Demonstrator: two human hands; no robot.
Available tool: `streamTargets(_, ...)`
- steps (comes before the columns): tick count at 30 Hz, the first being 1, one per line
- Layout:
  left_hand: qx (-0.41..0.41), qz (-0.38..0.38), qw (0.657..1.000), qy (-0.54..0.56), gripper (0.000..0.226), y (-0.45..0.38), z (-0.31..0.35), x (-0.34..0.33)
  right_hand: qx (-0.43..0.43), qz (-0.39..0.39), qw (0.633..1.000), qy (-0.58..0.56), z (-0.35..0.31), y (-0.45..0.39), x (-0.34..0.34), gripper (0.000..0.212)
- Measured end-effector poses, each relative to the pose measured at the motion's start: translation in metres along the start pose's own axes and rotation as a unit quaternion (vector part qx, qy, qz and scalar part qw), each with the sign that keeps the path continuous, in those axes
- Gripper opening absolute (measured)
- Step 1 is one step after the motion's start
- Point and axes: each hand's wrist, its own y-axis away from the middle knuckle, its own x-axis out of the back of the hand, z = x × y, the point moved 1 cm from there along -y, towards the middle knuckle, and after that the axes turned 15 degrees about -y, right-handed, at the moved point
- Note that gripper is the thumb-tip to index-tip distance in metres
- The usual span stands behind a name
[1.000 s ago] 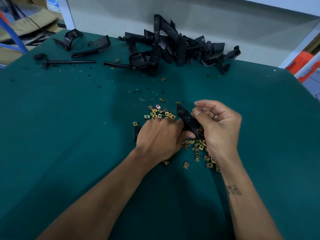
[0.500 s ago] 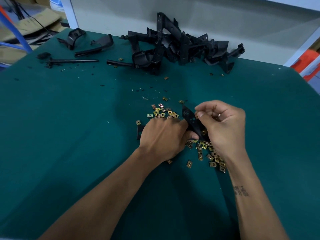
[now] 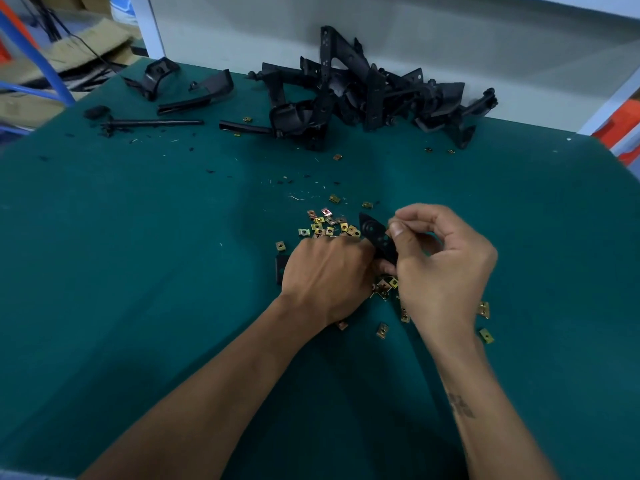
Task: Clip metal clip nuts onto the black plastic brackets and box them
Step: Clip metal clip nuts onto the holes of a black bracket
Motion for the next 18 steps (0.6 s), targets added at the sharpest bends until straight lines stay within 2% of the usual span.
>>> streamTargets(3,0.010,-0.016,1.000,-0.008,0.024,-0.001,-0.001,0.002,0.084,-0.036,0.995,0.044,-0.002,0.005,-0.003,0.011)
streamTargets(5,0.009,-0.025,0.999,-0.023,0.026,0.000,-0.001,0.001,0.141,-0.049,0.987,0.057,-0.001,0.008,-0.005,0.012)
streamTargets(7,0.011,-0.025,0.999,-0.022,0.030,0.000,-0.001,0.000,0.162,-0.049,0.984,0.056,0.000,0.010,-0.007,0.015)
streamTargets(9,0.018,-0.023,1.000,-0.007,0.035,0.000,-0.001,0.000,0.147,-0.063,0.986,0.035,0.002,0.009,-0.007,0.021)
streamTargets(12,0.018,0.002,1.000,0.011,0.036,0.001,-0.002,-0.002,0.058,-0.083,0.993,-0.053,0.006,0.005,-0.001,0.031)
streamTargets(14,0.021,0.019,0.999,0.023,0.033,0.002,-0.003,-0.005,0.012,-0.069,0.992,-0.108,0.009,0.003,0.005,0.035)
streamTargets(18,0.093,0.084,0.990,0.069,0.044,0.000,-0.009,-0.001,0.001,-0.010,0.996,-0.092,0.017,0.004,0.005,0.037)
